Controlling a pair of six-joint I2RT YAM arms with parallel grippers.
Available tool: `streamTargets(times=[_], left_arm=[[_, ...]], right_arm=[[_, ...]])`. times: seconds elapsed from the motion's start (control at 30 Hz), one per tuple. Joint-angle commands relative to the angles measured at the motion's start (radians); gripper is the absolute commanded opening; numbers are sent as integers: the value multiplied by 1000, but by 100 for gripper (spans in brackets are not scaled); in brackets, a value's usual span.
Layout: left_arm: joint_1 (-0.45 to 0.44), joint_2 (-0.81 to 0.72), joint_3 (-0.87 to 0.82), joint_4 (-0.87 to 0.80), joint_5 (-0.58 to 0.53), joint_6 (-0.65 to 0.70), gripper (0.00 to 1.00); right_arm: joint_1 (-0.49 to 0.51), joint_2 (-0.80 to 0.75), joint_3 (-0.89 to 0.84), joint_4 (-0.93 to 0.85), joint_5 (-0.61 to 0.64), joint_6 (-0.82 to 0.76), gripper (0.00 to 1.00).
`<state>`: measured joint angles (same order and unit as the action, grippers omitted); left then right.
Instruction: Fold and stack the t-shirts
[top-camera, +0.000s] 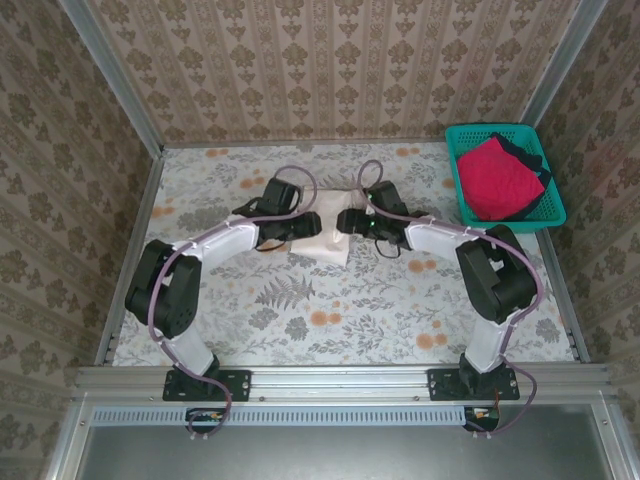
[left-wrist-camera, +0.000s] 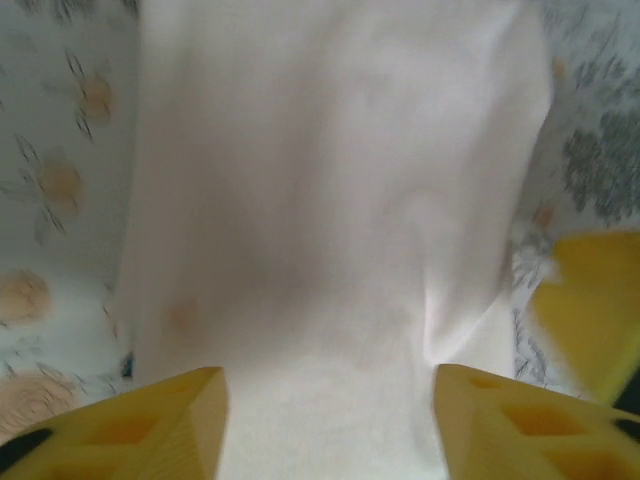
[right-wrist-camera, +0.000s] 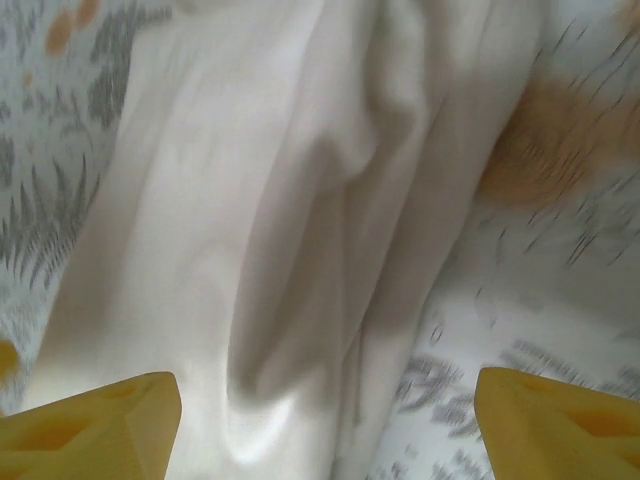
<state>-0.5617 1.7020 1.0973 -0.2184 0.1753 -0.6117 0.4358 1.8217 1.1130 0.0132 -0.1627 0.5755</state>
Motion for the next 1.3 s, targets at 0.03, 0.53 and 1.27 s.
streamTargets(times=[0.03, 0.53, 1.27], left_arm=[[0, -8, -61, 68, 16, -58, 44], [2, 41, -127, 118, 24, -94, 43], [-62, -12, 11, 53, -65, 10, 70]], right_arm=[[-34, 99, 170, -33, 43, -23, 77], [-89, 344, 432, -214, 90, -33, 25], [-160, 89, 254, -74, 68, -72, 72]])
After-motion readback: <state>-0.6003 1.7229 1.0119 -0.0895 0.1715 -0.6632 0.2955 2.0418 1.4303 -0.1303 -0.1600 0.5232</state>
